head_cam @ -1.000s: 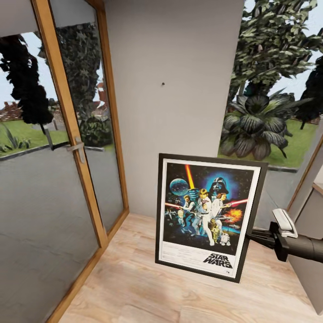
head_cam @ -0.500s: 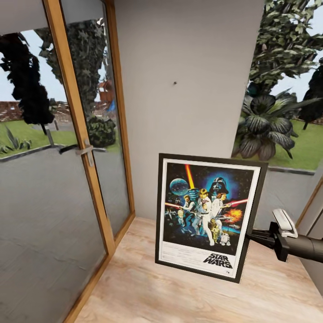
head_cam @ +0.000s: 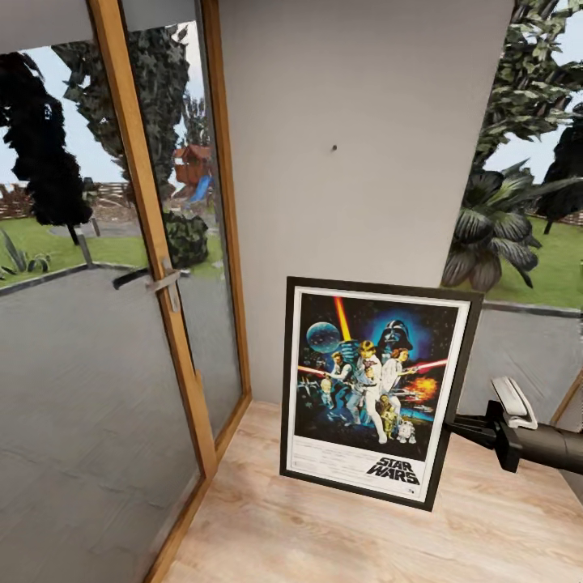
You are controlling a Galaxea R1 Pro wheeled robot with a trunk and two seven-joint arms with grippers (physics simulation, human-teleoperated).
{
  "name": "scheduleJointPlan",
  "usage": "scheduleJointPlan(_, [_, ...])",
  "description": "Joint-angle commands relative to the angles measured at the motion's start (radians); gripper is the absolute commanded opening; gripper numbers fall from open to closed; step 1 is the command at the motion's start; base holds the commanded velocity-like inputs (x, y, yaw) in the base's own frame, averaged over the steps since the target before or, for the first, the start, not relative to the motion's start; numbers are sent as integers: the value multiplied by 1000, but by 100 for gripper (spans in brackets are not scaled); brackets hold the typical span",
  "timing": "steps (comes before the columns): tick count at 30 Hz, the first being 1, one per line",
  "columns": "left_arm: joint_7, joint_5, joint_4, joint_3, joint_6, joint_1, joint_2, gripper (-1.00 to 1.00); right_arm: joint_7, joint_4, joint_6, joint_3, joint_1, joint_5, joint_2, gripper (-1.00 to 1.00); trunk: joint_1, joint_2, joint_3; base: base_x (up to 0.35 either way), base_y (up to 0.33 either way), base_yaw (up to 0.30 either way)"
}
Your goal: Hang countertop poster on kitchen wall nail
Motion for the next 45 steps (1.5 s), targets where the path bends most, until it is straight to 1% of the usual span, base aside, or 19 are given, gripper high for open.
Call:
scheduleJointPlan(1, [0,8,-2,-9,-5,-1,1,100,5,0,13,0,-1,-1,0,-100,1,-2,-2,239,277,-220])
scheduleJointPlan(7, [0,8,-2,-9,-5,-1,1,100,5,0,14,0,-1,-1,0,-100,1,-2,-2,243,266,-269])
scheduleJointPlan(11, [0,7,-2,-9,-6,-1,1,100,5,0,15,0,-1,-1,0,-100,1,-2,-2,157,131,-293])
scheduleJointPlan(28, [0,7,-2,-9,-7,-1,1,100,5,0,17,0,-1,-1,0,-100,1,-2,-2,9,7,-294])
scheduleJointPlan(39, [0,7,-2,-9,-7,-1,1,100,5,0,16,0,-1,-1,0,-100,1,-2,-2,4,0,-43])
scheduleJointPlan(45, [0,7,-2,-9,-7,-1,1,100,6,0,16,0,-1,-3,0,-100,1,-2,-2,195,0,-2])
